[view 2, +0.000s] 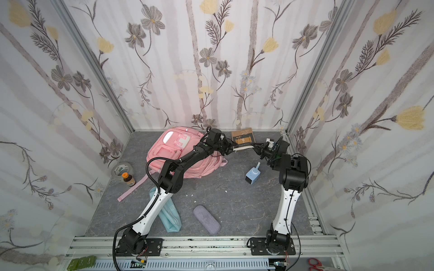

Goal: Pack the student bag

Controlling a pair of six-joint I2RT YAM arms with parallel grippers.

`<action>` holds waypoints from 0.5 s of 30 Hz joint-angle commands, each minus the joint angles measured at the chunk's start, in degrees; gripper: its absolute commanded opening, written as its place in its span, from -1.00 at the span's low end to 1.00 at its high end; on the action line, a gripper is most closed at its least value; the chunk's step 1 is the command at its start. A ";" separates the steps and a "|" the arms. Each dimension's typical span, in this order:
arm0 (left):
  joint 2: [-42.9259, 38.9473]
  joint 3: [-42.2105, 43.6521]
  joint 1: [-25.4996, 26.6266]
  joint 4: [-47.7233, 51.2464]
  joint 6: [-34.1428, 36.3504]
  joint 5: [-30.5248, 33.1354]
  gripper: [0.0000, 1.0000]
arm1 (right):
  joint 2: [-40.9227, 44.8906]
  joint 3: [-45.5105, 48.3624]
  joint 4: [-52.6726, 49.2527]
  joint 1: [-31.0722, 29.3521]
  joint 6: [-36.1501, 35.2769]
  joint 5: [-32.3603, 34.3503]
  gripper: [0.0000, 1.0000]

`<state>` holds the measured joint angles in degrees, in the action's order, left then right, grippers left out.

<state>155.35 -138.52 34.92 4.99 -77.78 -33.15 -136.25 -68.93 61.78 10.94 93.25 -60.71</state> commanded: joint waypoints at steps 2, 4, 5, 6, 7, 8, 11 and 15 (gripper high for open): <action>-5.35 2.13 -2.27 -0.08 5.82 -0.52 0.18 | 1.48 -1.10 25.69 -0.59 18.33 2.26 -1.00; -8.64 4.90 -3.65 0.28 8.44 -0.34 0.21 | 4.26 -0.91 23.95 -1.13 17.42 2.22 -1.00; -10.16 6.11 -4.19 0.28 9.77 -0.29 0.22 | 5.53 -0.65 22.95 -1.47 16.68 2.26 -1.00; -11.92 7.69 -4.77 0.28 11.37 -0.25 0.24 | 7.11 -0.39 21.22 -1.89 15.65 2.05 -1.00; -13.69 9.17 -5.30 0.01 12.97 -0.30 0.26 | 8.71 0.04 20.12 -2.37 14.86 2.14 -1.00; -15.23 10.58 -5.63 -0.87 14.14 -0.53 0.28 | 9.87 0.46 19.79 -2.98 14.67 2.25 -1.00; -20.12 18.33 -7.14 -11.66 12.46 -2.97 0.34 | 12.80 1.55 20.74 -5.19 15.70 2.15 -1.00; -24.25 30.66 -9.74 -39.28 -1.06 -5.79 0.34 | 14.66 2.43 26.28 -8.43 20.31 2.67 -1.00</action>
<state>132.88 -112.27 26.55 -13.10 -70.63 -36.95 -122.87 -66.78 80.03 3.75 108.71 -59.66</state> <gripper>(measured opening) 0.668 0.121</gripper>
